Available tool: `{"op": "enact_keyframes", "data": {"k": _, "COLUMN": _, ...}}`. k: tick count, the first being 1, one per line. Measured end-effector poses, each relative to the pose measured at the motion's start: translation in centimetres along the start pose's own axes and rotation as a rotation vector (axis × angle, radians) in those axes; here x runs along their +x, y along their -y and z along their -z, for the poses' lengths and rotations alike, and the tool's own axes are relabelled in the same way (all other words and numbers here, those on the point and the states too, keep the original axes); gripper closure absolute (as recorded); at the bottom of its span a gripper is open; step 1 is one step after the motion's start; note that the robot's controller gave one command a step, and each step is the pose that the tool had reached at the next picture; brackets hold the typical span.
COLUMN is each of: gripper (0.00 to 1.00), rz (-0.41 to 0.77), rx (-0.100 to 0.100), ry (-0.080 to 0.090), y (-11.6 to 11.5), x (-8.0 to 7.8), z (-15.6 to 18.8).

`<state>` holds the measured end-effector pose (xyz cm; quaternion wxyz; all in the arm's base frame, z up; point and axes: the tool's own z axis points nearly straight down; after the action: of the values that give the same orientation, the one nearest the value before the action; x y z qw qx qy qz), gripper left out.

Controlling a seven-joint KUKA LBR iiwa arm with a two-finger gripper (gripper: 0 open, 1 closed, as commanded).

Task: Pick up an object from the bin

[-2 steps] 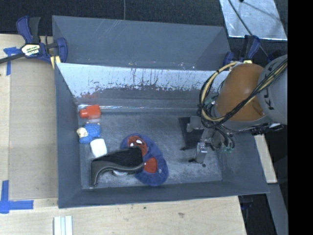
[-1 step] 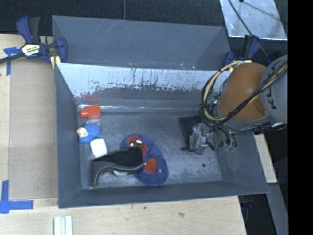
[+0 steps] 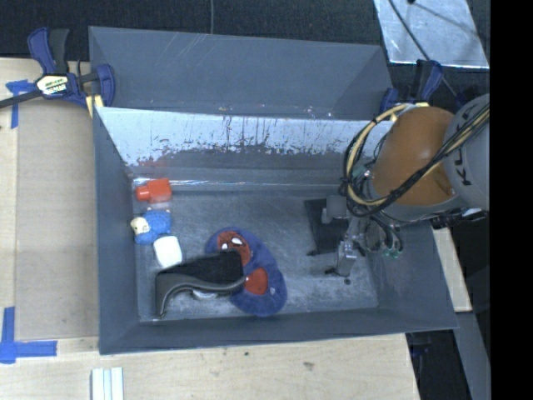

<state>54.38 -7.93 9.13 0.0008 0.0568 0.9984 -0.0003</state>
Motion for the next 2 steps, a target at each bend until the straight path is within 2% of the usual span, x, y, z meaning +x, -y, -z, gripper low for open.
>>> {"op": "enact_keyframes", "data": {"k": 1, "gripper": 0.00, "rz": 0.006, "rx": 0.001, "ry": 0.004, "y": 1.08, "x": -2.99, "z": -2.21}}
{"op": "enact_keyframes", "data": {"k": 2, "gripper": 1.00, "rz": 0.008, "rx": 0.000, "ry": 0.005, "y": 1.00, "x": -2.98, "z": -2.00}}
